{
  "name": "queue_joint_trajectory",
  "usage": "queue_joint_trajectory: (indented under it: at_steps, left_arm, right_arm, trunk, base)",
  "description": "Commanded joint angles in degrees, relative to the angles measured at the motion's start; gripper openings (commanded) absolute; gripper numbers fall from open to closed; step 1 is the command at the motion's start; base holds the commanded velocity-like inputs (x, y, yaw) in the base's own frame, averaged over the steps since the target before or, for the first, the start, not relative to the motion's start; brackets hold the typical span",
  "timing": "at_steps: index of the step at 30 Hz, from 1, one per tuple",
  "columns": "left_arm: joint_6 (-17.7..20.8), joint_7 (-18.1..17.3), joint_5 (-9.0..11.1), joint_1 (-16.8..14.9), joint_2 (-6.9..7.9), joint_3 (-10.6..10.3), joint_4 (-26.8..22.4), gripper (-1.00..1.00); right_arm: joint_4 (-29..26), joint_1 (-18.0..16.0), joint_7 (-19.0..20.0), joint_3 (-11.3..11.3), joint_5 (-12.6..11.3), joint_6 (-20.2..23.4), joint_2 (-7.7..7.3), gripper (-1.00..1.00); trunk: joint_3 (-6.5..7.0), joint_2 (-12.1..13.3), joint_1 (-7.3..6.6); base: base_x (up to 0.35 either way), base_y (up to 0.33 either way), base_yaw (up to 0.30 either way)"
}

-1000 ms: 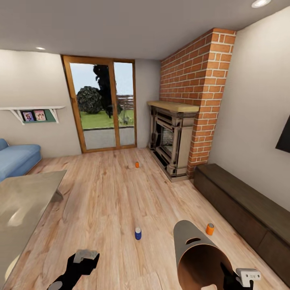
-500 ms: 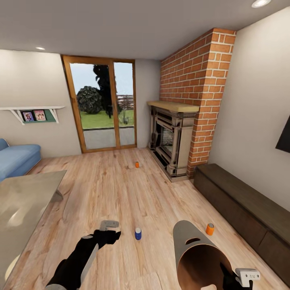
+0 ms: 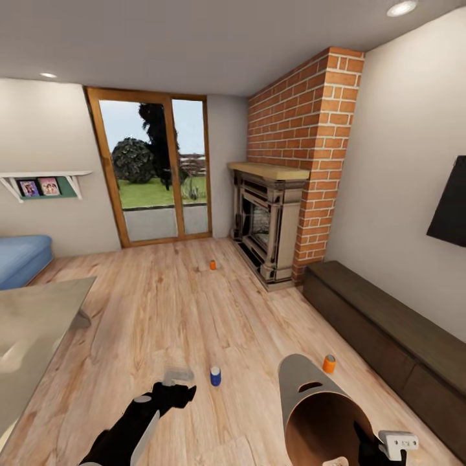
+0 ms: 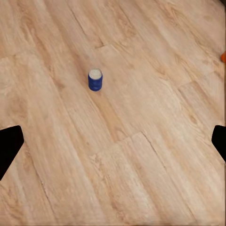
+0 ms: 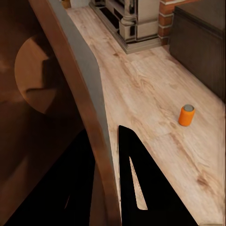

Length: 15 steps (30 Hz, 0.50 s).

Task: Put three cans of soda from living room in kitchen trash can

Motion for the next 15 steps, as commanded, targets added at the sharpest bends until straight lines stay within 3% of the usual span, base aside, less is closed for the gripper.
queue_joint_trajectory:
  at_steps: [1, 10, 15]
  left_arm:
    - [-0.6, 0.0, 0.1, 0.0, -0.01, 0.0, 1.6, 1.0]
    - [-1.9, 0.0, 0.2, 0.0, -0.03, -0.2, 4.7, 1.0]
    - [-3.3, -0.2, -0.2, 0.0, 0.03, -0.5, 5.0, 1.0]
  right_arm:
    - [-0.1, -0.1, 0.3, -0.1, -0.4, 0.0, 0.01, -1.0]
    - [-0.1, -0.1, 0.3, -0.1, -0.3, 0.0, 0.0, -1.0]
    - [-0.1, -0.1, 0.4, 0.0, -0.3, -0.2, 0.06, -1.0]
  trunk:
    - [0.01, 0.0, 0.0]
    - [0.01, 0.0, 0.0]
    - [0.01, 0.0, 0.0]
  base:
    - [0.0, 0.0, -0.238]
    - [0.0, 0.0, -0.243]
    - [0.121, 0.082, -0.061]
